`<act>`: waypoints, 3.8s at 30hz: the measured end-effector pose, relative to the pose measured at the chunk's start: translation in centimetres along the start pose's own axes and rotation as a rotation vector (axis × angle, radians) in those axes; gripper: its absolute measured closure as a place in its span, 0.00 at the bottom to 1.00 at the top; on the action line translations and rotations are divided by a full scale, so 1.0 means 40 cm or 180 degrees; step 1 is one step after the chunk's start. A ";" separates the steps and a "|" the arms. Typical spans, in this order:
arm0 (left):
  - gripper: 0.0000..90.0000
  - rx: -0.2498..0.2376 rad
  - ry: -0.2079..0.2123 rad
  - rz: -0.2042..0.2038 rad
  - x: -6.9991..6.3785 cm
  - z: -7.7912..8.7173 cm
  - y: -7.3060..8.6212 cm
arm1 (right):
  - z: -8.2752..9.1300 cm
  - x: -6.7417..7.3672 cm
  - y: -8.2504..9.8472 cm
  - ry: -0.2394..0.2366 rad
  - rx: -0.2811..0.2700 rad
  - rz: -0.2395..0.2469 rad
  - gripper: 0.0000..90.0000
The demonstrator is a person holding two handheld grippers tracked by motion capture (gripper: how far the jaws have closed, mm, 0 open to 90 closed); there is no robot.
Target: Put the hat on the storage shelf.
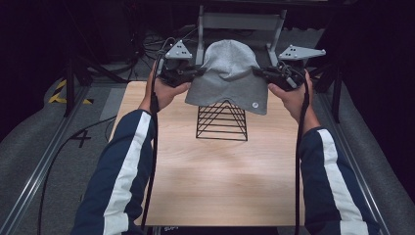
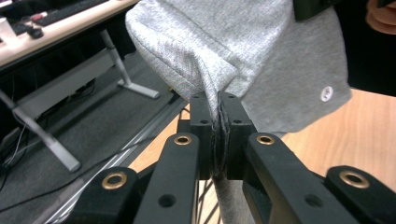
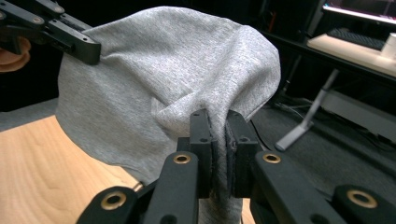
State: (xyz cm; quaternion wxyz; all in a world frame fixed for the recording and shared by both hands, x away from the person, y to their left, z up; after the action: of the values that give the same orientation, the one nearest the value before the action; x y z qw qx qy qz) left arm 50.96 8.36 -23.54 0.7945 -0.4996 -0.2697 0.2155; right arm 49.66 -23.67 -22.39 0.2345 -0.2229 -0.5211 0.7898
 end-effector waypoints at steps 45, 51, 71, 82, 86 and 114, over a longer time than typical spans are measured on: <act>0.95 0.0731 0.0100 0.0040 -0.120 -0.152 0.352 | -0.115 0.070 0.356 -0.0247 0.0749 -0.0099 0.93; 0.95 0.0832 0.0095 0.0066 -0.126 -0.177 0.389 | -0.138 0.060 0.409 -0.0184 0.0908 -0.0204 0.93; 0.95 0.0931 0.0058 0.0181 -0.121 -0.184 0.444 | -0.165 0.060 0.463 -0.0109 0.0941 -0.0371 0.92; 0.90 0.0946 0.0027 -0.0026 -0.117 -0.112 0.430 | -0.116 0.068 0.434 -0.0100 0.1015 -0.0226 0.86; 0.90 0.0969 0.0038 -0.0119 -0.120 -0.084 0.424 | -0.102 0.075 0.425 -0.0093 0.1054 -0.0193 0.85; 0.66 0.1307 0.0018 -0.0345 -0.154 0.090 0.494 | 0.040 0.122 0.457 -0.0036 0.1182 -0.0186 0.63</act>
State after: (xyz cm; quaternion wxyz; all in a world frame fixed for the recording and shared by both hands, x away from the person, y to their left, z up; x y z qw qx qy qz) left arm 42.49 15.11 -41.56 0.8908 -0.3126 -0.2443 0.2215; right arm 42.30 -28.22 -39.29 0.2915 -0.1560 -0.3739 0.8665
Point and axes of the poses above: each handheld gripper's, and its own axes: z roughly backward along the jaws, y roughly out of its underside, x roughly to its left, the point moved 1 cm from there along -z, roughly forward along the jaws, and after that the axes turned 8 degrees about -y, right-handed, at the moved point
